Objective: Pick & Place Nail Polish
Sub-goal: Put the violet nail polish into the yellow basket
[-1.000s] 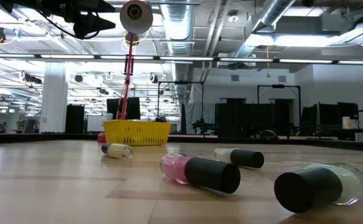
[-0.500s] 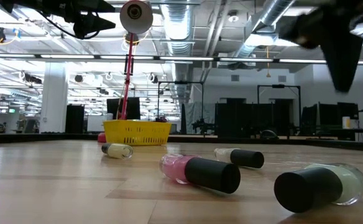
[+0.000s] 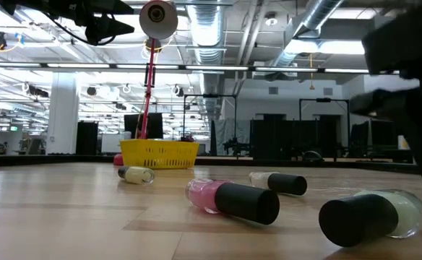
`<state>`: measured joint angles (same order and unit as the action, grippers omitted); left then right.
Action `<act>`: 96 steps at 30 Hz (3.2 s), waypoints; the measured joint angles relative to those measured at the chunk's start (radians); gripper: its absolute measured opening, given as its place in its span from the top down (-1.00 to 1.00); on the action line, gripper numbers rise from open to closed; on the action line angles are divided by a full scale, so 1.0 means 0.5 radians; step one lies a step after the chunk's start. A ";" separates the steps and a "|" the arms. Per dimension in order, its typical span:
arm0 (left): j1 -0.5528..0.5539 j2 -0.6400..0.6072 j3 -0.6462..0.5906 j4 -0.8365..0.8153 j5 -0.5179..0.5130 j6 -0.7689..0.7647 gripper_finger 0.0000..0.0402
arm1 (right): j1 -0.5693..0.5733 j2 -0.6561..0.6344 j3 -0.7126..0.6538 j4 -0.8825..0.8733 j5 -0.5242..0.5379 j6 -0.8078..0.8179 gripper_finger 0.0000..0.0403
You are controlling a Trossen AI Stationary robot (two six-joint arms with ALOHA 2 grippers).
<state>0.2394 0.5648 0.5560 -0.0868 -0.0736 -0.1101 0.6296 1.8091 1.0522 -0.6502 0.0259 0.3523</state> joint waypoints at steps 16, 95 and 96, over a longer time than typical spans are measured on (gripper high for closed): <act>0.000 0.000 0.000 0.000 0.000 -0.005 -0.29 | -0.037 0.010 -0.088 0.121 0.007 -0.002 0.51; 0.004 -0.015 -0.001 -0.005 -0.023 -0.014 -0.29 | -1.791 1.339 2.430 -0.484 0.183 -0.650 0.77; 0.004 -0.015 -0.001 -0.005 -0.023 -0.014 -0.29 | -1.791 1.339 2.430 -0.482 0.183 -0.651 0.77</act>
<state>0.2413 0.5571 0.5556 -0.0895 -0.0853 -0.1171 -0.2657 2.4786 2.2673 -0.8911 0.1172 0.0269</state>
